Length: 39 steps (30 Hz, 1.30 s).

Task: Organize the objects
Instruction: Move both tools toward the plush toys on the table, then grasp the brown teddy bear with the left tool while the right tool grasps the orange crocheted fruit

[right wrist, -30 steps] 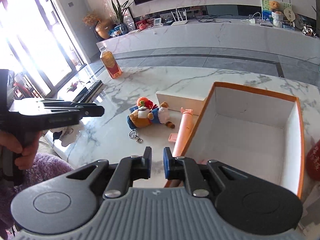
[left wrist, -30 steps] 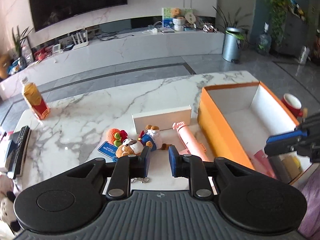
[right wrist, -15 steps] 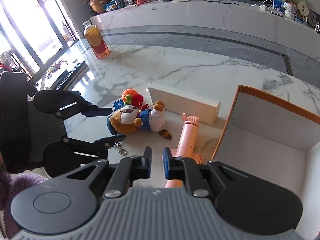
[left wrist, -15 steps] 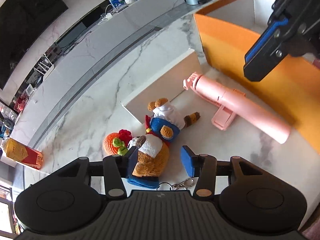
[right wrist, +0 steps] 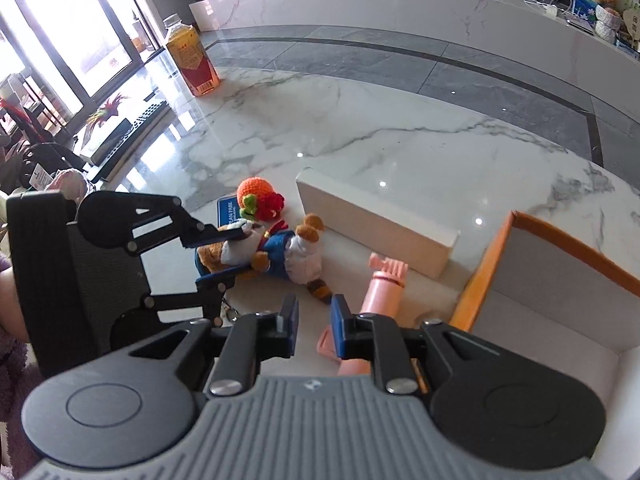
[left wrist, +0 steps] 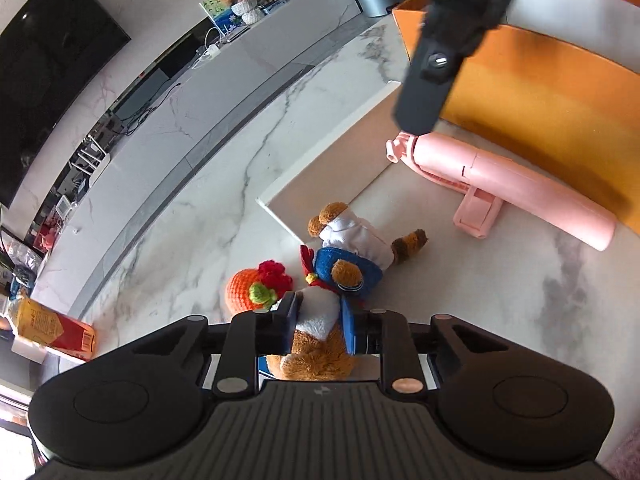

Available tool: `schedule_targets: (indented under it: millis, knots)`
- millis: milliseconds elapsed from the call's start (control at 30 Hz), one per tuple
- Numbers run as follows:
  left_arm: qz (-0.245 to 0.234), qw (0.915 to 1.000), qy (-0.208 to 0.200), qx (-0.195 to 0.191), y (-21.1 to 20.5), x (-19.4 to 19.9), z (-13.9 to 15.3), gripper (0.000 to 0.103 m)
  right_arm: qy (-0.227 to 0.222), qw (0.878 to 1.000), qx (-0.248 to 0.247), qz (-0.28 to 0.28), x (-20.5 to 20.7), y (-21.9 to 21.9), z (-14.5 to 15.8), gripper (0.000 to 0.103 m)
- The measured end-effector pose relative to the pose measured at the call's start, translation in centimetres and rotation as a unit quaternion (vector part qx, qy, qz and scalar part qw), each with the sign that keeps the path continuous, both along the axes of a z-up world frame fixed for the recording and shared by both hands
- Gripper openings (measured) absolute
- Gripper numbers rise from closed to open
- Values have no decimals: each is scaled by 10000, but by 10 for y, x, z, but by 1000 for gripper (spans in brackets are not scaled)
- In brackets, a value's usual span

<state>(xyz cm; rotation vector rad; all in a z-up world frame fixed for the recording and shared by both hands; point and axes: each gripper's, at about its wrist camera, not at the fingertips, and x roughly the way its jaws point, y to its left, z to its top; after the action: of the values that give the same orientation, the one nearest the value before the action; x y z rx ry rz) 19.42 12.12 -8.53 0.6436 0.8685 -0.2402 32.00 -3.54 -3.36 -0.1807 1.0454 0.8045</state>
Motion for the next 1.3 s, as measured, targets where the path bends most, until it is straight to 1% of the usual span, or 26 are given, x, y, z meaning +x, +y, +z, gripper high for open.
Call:
schedule_targets:
  millis: [67, 133, 167, 233, 267, 300, 333, 400, 433, 467, 500, 567, 667, 767, 933, 1033, 1100, 1200, 1233, 1300]
  knots:
    - [61, 9997, 147, -178, 16, -8, 4, 27, 165, 9995, 250, 44, 8, 17, 0, 20]
    - [44, 9996, 215, -173, 30, -18, 5, 27, 242, 9983, 512, 148, 14, 37, -5, 20]
    - [63, 9996, 241, -157, 35, -22, 5, 29, 302, 9979, 526, 243, 18, 49, -11, 20]
    - [81, 9992, 376, -94, 42, -27, 4, 32, 224, 9972, 505, 506, 20, 76, -21, 21]
    - [62, 9993, 363, -39, 44, -30, 4, 36, 180, 9965, 470, 662, 21, 88, -26, 24]
    - [-1, 9994, 343, -34, 47, -33, 3, 37, 122, 9961, 363, 800, 21, 100, -31, 30]
    - [-57, 9994, 322, -58, 47, -35, 2, 39, 12, 9951, 232, 961, 20, 111, -35, 31]
    - [-96, 9993, 311, -169, 49, -34, 1, 57, -349, 9903, -92, 1344, 17, 130, -44, 31]
    - [-136, 9992, 316, -192, 50, -33, 0, 58, -524, 9880, -261, 1431, 16, 137, -47, 32]
    - [-168, 9993, 317, -140, 51, -32, -3, 58, -634, 9861, -396, 1484, 16, 143, -51, 37]
    - [-207, 9994, 282, -61, 52, -32, -6, 59, -706, 9847, -468, 1526, 18, 147, -54, 39]
    - [-267, 9992, 290, 5, 51, -31, -9, 62, -712, 9834, -469, 1602, 25, 151, -59, 41]
    - [-239, 9993, 258, 100, 50, -29, -12, 62, -506, 9855, -522, 1534, 32, 158, -71, 43]
    - [-179, 9994, 236, 168, 50, -29, -15, 61, -705, 9848, -534, 1496, 30, 162, -75, 47]
    - [-178, 9980, 129, 599, 43, -29, -23, 61, -977, 9806, -738, 1529, 28, 168, -79, 47]
    - [-131, 9976, 110, 664, 44, -26, -24, 61, -935, 9792, -956, 1528, 30, 173, -90, 47]
    - [-89, 9980, 77, 621, 45, -25, -23, 57, -1009, 9786, -965, 1515, 27, 174, -94, 41]
    - [2, 9984, 23, 564, 47, -26, -21, 51, -920, 9830, -753, 1397, 24, 166, -83, 41]
    - [38, 9985, 7, 543, 48, -27, -20, 51, -924, 9832, -667, 1424, 20, 162, -73, 41]
    - [230, 9990, -45, 384, 52, -29, -16, 48, -938, 9837, -441, 1471, 11, 148, -48, 40]
